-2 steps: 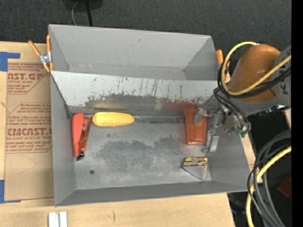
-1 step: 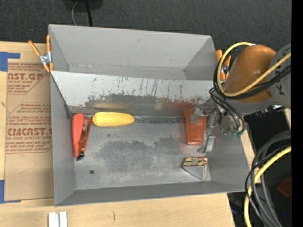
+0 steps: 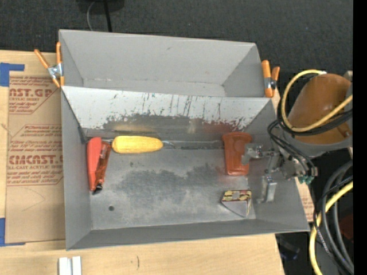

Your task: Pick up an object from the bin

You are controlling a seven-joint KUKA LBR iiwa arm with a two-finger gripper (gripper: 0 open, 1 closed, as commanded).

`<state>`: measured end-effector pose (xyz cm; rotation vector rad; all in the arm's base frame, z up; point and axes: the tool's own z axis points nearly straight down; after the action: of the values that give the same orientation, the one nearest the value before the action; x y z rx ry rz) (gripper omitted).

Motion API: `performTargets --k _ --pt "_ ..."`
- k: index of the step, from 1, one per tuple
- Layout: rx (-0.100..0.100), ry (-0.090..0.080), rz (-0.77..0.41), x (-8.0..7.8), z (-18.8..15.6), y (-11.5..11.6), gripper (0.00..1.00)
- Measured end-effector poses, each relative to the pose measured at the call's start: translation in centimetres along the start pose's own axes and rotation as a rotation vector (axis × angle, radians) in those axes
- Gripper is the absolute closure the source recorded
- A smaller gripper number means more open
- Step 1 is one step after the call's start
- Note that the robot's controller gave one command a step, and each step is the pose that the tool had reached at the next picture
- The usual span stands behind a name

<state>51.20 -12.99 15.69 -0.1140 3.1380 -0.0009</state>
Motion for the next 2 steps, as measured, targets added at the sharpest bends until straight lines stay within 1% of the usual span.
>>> performTargets --k 1,2 --pt "0.000 -0.001 -0.017 -0.1 2.6 -1.0 0.00" --pt "0.001 -0.010 0.054 1.3 6.4 -1.8 0.00"
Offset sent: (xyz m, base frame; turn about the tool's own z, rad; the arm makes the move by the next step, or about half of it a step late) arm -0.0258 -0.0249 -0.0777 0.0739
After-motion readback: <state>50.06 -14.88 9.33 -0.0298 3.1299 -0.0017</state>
